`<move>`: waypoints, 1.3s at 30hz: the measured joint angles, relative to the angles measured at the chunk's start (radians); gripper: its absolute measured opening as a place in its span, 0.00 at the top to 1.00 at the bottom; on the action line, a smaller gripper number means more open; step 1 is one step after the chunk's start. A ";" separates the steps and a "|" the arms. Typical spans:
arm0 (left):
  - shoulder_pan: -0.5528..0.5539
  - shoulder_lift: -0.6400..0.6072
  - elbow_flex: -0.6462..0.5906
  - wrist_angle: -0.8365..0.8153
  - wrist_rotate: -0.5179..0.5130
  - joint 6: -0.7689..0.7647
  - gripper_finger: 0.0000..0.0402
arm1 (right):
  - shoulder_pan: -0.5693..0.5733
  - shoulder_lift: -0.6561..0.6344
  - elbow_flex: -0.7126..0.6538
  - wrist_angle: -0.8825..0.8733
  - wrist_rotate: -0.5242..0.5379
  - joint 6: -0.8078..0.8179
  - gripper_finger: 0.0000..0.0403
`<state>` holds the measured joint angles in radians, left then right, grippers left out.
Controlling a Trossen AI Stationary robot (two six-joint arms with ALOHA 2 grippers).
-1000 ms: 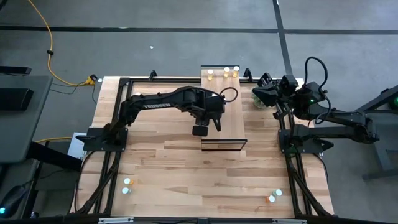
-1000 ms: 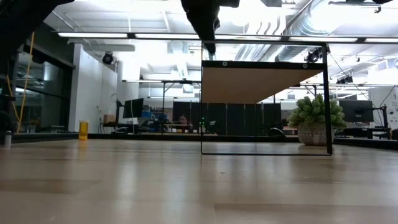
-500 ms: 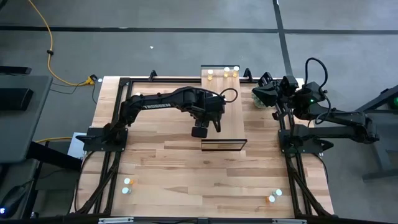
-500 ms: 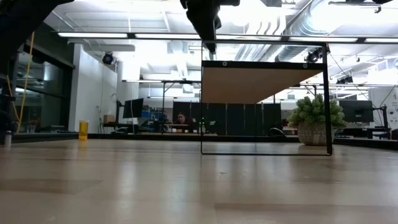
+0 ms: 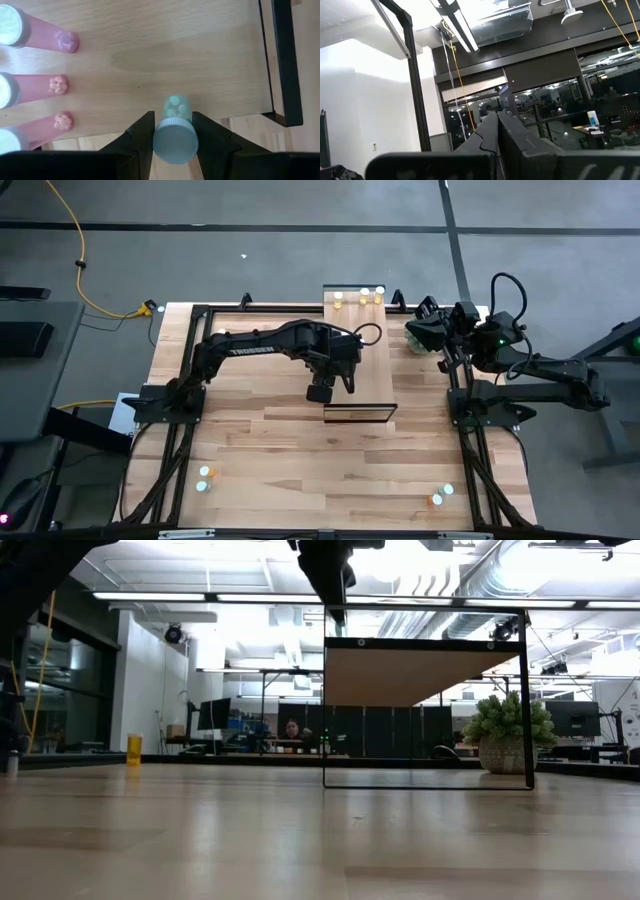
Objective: Pick and place medicine bottles onto shelf by color
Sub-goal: Put the top blue pill bottle on the shelf, then put the right blue pill bottle on the shelf aligned with the other blue pill bottle
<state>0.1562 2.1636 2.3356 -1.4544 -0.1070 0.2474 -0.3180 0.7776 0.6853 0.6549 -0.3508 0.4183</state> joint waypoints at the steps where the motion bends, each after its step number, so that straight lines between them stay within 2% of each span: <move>1: 0.000 0.000 0.000 0.000 0.000 0.000 0.72 | 0.000 0.000 0.000 0.000 0.000 0.000 1.00; 11: 0.000 0.000 0.000 0.003 0.001 0.000 0.72 | 0.000 0.000 0.000 0.000 0.000 0.000 1.00; 27: 0.000 0.000 0.000 0.007 -0.011 -0.017 0.62 | 0.000 0.000 0.000 0.000 0.000 0.000 1.00; 39: 0.000 0.000 0.000 0.007 -0.017 -0.038 0.48 | 0.000 0.000 0.000 -0.008 0.000 0.000 1.00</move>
<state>0.1562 2.1635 2.3356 -1.4471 -0.1238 0.2096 -0.3180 0.7780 0.6853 0.6464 -0.3508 0.4187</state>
